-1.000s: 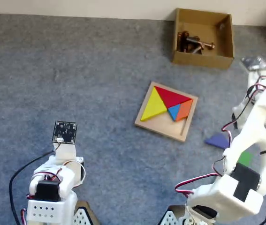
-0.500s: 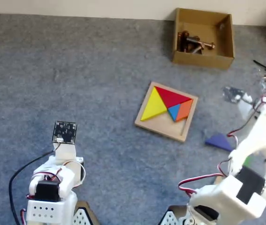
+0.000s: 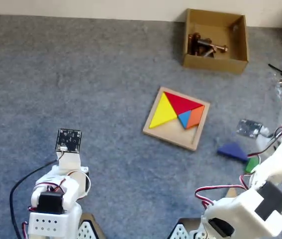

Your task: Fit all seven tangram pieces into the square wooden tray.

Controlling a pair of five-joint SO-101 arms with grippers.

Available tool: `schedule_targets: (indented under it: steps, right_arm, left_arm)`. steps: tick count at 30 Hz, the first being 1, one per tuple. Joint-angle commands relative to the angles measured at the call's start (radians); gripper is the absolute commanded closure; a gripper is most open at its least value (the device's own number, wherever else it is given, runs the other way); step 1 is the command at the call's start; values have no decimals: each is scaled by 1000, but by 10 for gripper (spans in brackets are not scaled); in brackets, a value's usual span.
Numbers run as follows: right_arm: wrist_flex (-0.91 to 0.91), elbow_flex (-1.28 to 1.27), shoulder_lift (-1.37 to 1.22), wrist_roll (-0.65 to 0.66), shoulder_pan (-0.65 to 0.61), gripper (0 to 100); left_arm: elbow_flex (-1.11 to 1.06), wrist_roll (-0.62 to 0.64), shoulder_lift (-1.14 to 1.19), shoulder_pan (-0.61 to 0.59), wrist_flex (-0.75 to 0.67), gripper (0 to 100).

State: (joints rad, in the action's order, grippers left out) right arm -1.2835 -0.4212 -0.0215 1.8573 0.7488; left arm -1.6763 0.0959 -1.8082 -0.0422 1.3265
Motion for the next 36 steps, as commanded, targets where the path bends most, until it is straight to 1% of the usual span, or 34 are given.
schedule_targets:
  steps: [1, 4, 6, 8, 22, 28, 36]
  right_arm:
    - [104, -42, 48, 12, -16, 869]
    - [150, -77, 48, 9, -42, 794]
    - [153, -84, 50, 6, -58, 732]
    - [154, -85, 51, 9, -62, 696]
    - [156, -76, 58, 11, -61, 694]
    - [154, -44, 58, 9, -91, 694]
    - [165, 18, 82, 5, -88, 694]
  left_arm:
    - [-19, 8, -7, 16, -2, 995]
    - [-19, 8, -7, 16, -2, 995]
    - [-19, 8, -7, 16, -2, 995]
    - [-19, 8, -7, 16, -2, 995]
    - [-19, 8, -7, 16, -2, 995]
    - [-19, 8, -7, 16, -2, 995]
    - [-19, 8, -7, 16, -2, 995]
